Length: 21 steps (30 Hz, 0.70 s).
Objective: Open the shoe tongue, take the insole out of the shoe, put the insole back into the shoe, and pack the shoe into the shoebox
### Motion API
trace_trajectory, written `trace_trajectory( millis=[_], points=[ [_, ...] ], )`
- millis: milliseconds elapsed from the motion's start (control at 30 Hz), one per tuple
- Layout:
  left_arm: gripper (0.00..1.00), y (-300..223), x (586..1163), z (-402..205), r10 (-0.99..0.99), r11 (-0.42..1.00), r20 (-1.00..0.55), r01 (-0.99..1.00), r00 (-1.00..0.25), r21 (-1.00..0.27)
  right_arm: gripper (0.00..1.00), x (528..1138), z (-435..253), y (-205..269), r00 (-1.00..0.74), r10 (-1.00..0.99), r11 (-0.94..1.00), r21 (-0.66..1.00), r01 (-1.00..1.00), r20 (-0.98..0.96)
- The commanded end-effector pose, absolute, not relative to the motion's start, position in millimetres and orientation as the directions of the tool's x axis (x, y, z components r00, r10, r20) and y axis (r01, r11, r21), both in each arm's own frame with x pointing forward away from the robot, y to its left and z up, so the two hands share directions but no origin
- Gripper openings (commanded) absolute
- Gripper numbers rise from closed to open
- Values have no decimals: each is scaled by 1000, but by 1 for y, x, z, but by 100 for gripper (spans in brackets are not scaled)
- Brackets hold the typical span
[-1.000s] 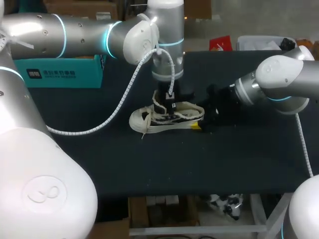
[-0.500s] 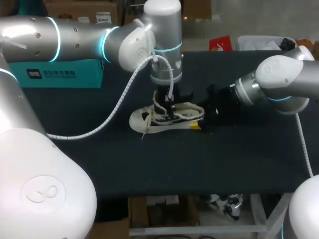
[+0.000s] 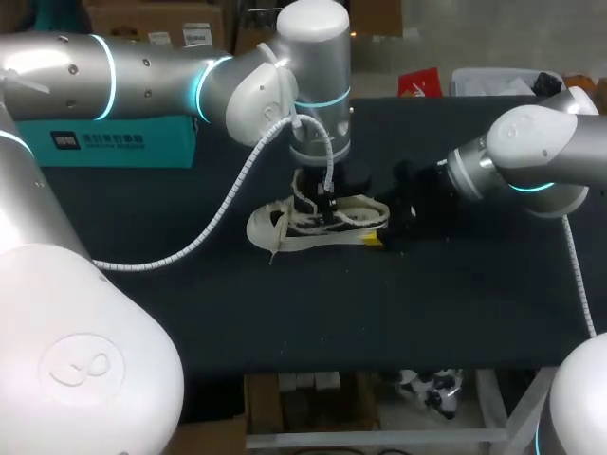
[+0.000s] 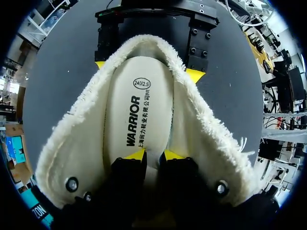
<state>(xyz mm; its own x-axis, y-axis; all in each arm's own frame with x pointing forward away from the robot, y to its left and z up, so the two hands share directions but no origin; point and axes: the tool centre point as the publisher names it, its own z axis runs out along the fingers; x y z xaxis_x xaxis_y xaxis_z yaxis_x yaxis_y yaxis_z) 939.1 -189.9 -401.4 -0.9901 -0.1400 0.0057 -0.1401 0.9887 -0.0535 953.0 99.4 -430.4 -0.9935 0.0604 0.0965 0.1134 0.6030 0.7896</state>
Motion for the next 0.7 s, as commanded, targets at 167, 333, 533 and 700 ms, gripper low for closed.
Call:
trace_trajectory(
  millis=[167,333,533,700],
  points=[
    [24,-203,970,-481,-130,991,-72,-126,-989,-48,0,953,-436,102,-994,57,601,791,113,98],
    [23,-205,985,-490,-116,993,-113,-112,-987,-48,0,953,-436,102,-994,57,601,791,113,98],
    [25,-207,1000,-496,-104,994,-143,-97,-984,-52,0,953,-436,102,-994,57,601,791,113,98],
    [22,-209,1011,-500,-103,994,-176,-94,-979,-54,0,953,-436,102,-994,57,601,791,113,98]
  ],
)
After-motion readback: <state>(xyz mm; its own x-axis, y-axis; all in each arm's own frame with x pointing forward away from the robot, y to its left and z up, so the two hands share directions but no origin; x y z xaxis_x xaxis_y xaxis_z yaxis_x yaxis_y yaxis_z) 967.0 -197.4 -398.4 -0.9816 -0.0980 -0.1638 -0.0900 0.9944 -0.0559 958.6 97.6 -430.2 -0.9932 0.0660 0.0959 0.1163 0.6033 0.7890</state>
